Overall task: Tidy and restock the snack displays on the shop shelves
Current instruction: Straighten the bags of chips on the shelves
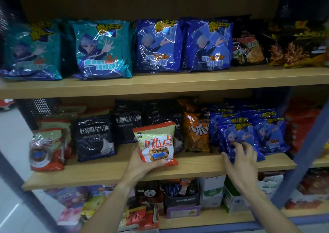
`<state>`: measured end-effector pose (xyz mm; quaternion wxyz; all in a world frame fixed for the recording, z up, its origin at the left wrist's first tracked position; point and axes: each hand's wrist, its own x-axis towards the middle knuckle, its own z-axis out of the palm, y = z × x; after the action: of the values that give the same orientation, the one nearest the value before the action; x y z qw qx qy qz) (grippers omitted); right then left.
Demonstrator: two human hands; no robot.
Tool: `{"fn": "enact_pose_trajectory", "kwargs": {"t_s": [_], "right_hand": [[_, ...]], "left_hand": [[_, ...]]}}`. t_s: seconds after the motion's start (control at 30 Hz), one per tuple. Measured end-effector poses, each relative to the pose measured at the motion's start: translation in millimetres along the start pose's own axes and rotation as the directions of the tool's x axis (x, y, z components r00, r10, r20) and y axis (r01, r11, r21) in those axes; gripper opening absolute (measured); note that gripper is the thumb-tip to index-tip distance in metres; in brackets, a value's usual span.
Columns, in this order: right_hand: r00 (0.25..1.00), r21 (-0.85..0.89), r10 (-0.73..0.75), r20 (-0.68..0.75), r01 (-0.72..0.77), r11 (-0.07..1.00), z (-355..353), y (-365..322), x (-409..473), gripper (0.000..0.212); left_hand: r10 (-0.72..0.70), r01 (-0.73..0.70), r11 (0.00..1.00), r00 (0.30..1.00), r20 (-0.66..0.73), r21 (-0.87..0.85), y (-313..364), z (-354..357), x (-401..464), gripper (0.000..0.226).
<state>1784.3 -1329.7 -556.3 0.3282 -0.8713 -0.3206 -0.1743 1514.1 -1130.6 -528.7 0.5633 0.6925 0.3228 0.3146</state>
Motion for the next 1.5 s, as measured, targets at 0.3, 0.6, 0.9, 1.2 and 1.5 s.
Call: {"fn": "enact_pose_trajectory", "kwargs": {"t_s": [0.3,0.6,0.9,1.2,1.5], "right_hand": [[0.947,0.569,-0.183,0.266,-0.001,0.823,-27,-135,-53,0.069],[0.714,0.727,-0.313,0.627,-0.392,0.564,18,-250,-63,0.067],[0.79,0.752,-0.072,0.609,-0.546,0.37,36,-259,-73,0.059],[0.819,0.772,-0.027,0.573,-0.529,0.353,24,-231,-74,0.058],[0.84,0.805,-0.013,0.542,-0.515,0.296,9,-211,-79,0.059]], "left_hand": [[0.015,-0.017,0.996,1.0,-0.022,-0.088,15,-20,-30,0.061],[0.007,-0.007,0.999,1.0,0.009,-0.042,25,-87,-54,0.049],[0.025,0.011,0.997,0.885,-0.464,0.075,0,-136,-31,0.052],[0.191,0.332,0.561,0.839,-0.509,0.759,-29,-145,27,0.087],[0.526,-0.049,0.701,0.709,-0.47,0.711,-31,-119,8,0.08]]}}
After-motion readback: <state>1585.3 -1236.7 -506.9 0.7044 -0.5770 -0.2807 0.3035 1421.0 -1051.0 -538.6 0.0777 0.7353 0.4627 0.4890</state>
